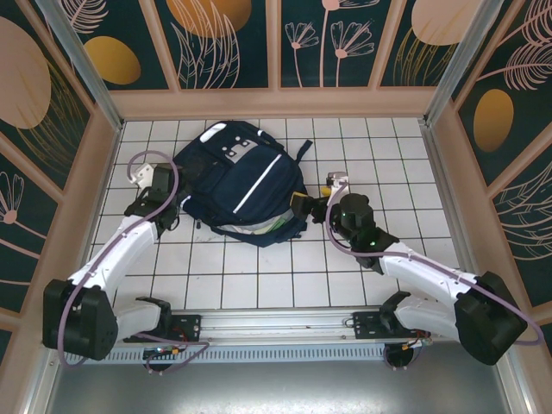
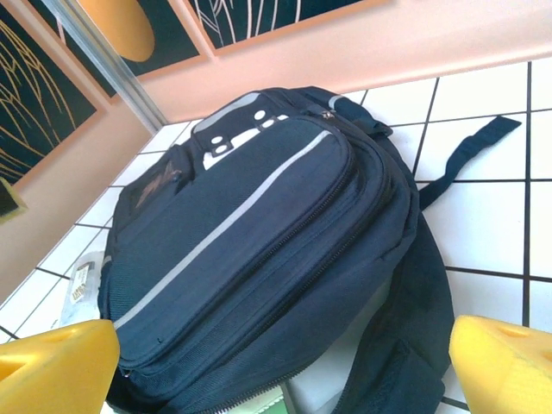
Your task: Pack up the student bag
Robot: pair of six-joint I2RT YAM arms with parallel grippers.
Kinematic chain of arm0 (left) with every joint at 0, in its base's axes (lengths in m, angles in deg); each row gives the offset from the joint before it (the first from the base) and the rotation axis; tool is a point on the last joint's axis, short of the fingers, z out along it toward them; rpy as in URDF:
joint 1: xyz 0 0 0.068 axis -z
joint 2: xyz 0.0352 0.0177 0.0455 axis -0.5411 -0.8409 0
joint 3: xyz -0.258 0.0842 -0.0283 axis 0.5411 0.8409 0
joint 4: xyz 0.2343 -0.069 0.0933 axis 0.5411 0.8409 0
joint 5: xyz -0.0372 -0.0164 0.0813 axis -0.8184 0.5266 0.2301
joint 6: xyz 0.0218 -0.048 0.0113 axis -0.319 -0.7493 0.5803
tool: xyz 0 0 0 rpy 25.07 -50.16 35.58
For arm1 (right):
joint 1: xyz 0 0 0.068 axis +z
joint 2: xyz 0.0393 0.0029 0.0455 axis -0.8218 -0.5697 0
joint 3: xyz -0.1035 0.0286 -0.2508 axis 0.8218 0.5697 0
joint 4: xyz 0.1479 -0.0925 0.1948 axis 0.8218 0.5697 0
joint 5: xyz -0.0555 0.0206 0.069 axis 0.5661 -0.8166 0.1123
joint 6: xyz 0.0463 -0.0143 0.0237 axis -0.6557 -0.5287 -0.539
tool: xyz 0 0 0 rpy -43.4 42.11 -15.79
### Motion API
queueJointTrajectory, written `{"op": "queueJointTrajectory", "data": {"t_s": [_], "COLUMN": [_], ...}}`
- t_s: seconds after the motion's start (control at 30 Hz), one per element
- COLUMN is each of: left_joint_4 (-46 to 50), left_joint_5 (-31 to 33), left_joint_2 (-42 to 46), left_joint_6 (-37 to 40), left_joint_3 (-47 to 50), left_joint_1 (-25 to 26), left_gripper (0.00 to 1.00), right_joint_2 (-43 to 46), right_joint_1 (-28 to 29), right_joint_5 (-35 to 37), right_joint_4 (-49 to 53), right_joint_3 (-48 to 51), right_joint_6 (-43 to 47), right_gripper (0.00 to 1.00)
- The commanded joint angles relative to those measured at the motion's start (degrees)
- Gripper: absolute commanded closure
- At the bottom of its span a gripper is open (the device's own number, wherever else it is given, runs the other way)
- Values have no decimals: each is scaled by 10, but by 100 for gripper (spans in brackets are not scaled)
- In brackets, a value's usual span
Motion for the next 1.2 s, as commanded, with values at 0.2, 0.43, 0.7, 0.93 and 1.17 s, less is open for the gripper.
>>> {"op": "queueJointTrajectory", "data": {"t_s": [0.2,0.43,0.7,0.93,1.17], "left_joint_4": [-52,-103,-157,-159,-120], "left_joint_5": [-32,-23,-50,-53,-44], "left_joint_2": [-124,-175,-207,-212,-160], "left_joint_6": [-45,-33,-17,-24,-25], "left_joint_3": [42,71,84,92,94], "left_joint_1": [-57,-82,-90,-90,-90], "left_gripper": [28,27,29,50,54], "right_joint_2": [35,28,17,15,15], "right_joint_1": [-8,-13,-16,-17,-20], "right_joint_5": [-17,-18,-32,-36,-38], "right_joint_4": [-21,-27,-30,-31,-30], "right_joint_3": [14,15,15,15,16], "right_joint_6": [-20,-27,-30,-33,-35], "right_gripper": [1,1,1,1,1]}}
